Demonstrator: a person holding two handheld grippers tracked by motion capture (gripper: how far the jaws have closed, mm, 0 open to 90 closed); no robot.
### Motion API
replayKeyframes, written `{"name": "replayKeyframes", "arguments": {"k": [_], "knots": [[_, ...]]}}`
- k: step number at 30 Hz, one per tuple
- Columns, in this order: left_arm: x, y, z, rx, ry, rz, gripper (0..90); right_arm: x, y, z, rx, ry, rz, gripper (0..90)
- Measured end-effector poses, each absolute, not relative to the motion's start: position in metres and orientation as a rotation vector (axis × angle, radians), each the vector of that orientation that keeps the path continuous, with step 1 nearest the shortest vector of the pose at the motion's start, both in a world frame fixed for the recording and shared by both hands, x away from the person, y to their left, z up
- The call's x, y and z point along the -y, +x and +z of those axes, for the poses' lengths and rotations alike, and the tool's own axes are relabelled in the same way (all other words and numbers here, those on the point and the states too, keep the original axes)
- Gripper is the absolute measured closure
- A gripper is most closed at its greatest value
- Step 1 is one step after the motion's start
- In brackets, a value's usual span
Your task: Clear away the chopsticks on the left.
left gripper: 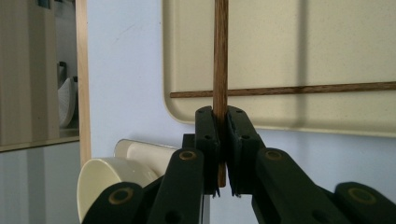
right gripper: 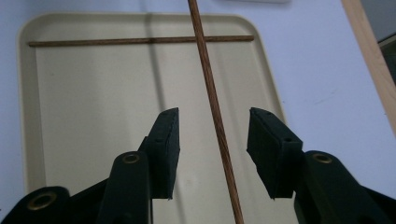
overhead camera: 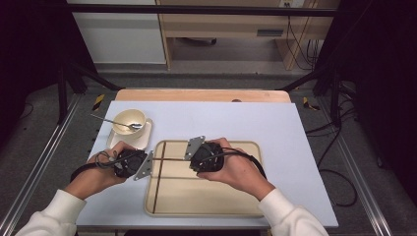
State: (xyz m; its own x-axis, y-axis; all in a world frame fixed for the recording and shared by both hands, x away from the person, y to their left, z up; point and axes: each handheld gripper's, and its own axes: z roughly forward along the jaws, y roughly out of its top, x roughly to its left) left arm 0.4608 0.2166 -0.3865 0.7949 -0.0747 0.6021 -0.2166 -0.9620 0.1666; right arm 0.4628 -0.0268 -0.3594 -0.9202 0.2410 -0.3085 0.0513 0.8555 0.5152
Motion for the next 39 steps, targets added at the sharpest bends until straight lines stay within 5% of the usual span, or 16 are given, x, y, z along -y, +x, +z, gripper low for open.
{"name": "replayKeyframes", "arguments": {"k": [30,39], "knots": [[-0.210,0.446,-0.393,0.235,2.679,0.883,83.1,-0.017,0.480,-0.382,-2.861,0.179,0.640,84.5],[-0.237,0.445,-0.392,-0.097,2.576,0.876,54.0,-0.012,0.484,-0.394,-2.876,0.328,0.595,85.2]]}}
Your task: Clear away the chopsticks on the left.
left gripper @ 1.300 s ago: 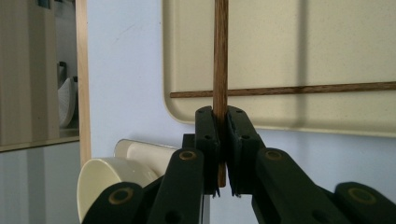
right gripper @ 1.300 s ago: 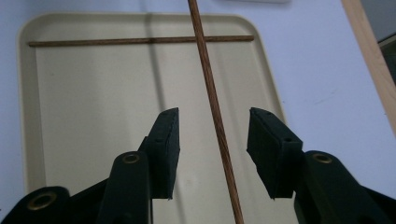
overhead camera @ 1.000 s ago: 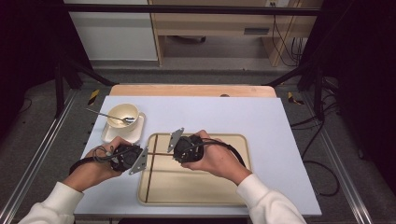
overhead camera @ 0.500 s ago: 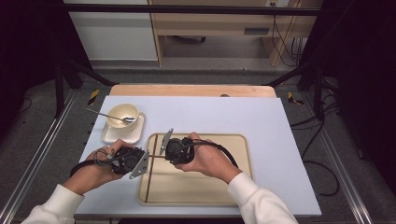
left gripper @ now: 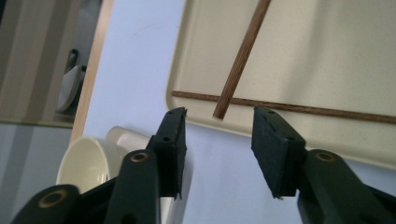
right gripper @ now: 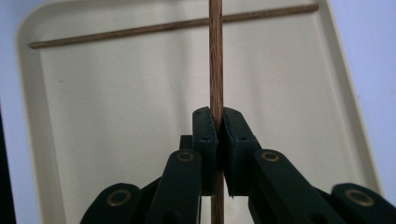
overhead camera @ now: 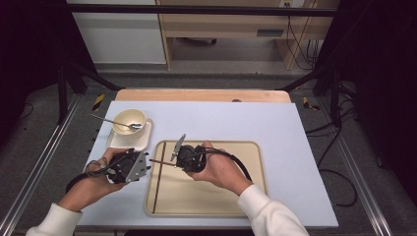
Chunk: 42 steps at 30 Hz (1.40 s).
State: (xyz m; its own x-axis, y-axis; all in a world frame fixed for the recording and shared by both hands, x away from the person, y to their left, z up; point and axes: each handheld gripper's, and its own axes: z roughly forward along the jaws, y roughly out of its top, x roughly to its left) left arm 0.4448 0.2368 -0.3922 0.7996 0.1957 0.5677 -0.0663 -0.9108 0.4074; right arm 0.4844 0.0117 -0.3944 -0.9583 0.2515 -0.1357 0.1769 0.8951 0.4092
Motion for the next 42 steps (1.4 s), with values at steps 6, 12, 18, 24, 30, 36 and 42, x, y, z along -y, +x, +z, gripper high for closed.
{"name": "replayKeyframes", "arguments": {"k": [6,12,18,24,30,36,42], "knots": [[-0.261,0.427,-0.410,-0.463,2.370,0.897,33.1,-0.007,0.494,-0.407,-2.869,0.554,0.608,85.2],[-0.276,0.406,-0.431,-0.676,2.190,0.914,24.7,-0.007,0.507,-0.418,-2.857,0.702,0.582,85.2],[-0.296,0.394,-0.448,-0.851,2.019,0.938,22.4,-0.007,0.523,-0.432,-2.841,0.804,0.554,85.1],[-0.312,0.387,-0.452,-0.994,1.883,0.855,18.1,-0.007,0.532,-0.439,-2.824,0.887,0.579,85.1],[-0.318,0.387,-0.453,-1.031,1.848,0.856,18.2,-0.007,0.536,-0.445,-2.821,0.926,0.548,85.1],[-0.319,0.386,-0.453,-1.034,1.829,0.859,18.8,-0.010,0.538,-0.445,-2.822,0.952,0.561,85.0],[-0.316,0.386,-0.453,-1.016,1.840,0.863,18.8,-0.014,0.538,-0.446,-2.823,0.942,0.588,82.7]]}}
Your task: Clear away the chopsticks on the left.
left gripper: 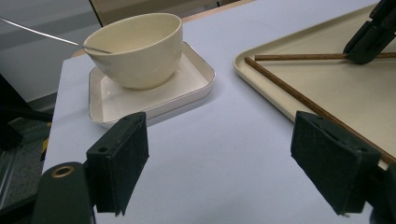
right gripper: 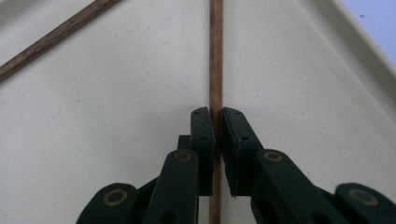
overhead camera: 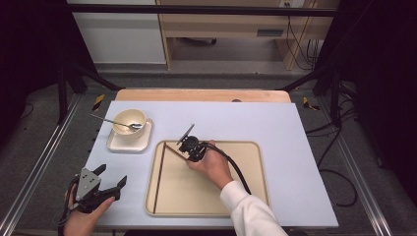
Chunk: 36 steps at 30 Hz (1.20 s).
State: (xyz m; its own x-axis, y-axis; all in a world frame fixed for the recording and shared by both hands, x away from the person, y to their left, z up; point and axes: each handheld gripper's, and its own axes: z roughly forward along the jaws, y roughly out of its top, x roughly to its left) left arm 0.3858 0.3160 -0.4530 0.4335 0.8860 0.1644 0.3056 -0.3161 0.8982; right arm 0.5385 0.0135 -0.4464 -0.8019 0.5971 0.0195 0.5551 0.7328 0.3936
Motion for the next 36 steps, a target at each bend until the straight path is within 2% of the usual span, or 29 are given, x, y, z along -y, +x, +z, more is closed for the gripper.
{"name": "replayKeyframes", "arguments": {"k": [4,11,23,30,36], "knots": [[-0.316,0.386,-0.453,-1.016,1.836,0.876,18.9,-0.014,0.537,-0.444,-2.810,0.978,0.601,82.5],[-0.315,0.385,-0.452,-1.020,1.814,0.905,19.0,-0.007,0.532,-0.433,-2.777,0.924,0.675,90.0],[-0.320,0.384,-0.451,-1.037,1.745,0.895,18.9,0.027,0.500,-0.426,-2.739,0.879,0.827,90.0],[-0.319,0.384,-0.452,-1.052,1.748,0.882,13.7,0.054,0.487,-0.430,-2.660,0.955,0.884,90.0],[-0.320,0.383,-0.452,-1.077,1.755,0.880,16.9,0.064,0.484,-0.437,-2.652,1.003,0.905,90.0]]}}
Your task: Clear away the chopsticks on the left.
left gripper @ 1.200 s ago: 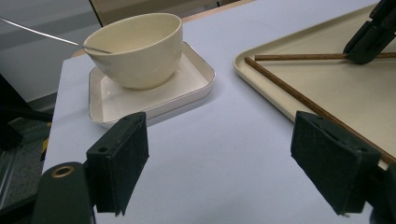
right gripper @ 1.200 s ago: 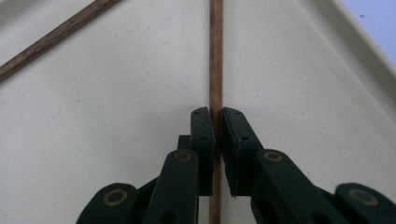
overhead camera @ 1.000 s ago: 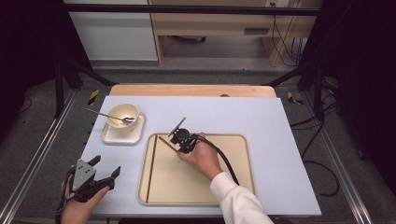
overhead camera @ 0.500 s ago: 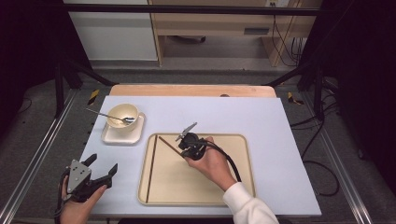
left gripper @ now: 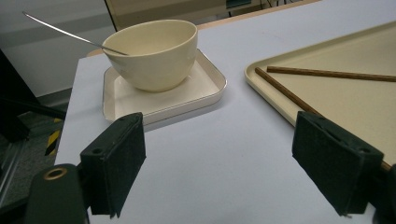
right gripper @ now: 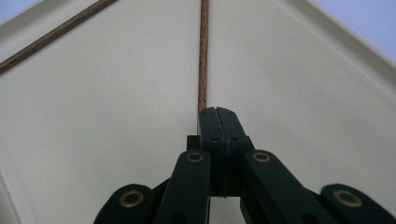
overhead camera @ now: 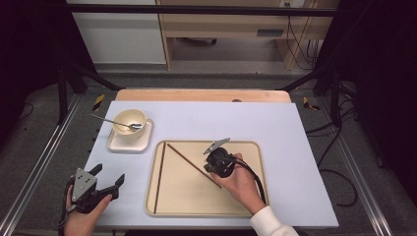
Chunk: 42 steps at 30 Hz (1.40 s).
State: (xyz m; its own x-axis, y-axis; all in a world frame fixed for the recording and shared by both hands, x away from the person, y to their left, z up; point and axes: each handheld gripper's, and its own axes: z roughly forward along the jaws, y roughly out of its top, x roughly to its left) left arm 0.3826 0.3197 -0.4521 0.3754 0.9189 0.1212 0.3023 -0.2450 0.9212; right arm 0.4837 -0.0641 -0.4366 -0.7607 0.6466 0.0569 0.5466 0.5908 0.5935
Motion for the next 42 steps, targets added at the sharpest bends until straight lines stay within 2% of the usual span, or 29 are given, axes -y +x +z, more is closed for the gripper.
{"name": "replayKeyframes", "arguments": {"k": [7,42], "knots": [[-0.322,0.381,-0.451,-1.076,1.730,0.890,14.0,0.066,0.482,-0.440,-2.640,1.035,0.902,90.0],[-0.323,0.383,-0.452,-1.095,1.733,0.902,14.6,0.064,0.483,-0.452,-2.691,1.052,0.822,90.0]]}}
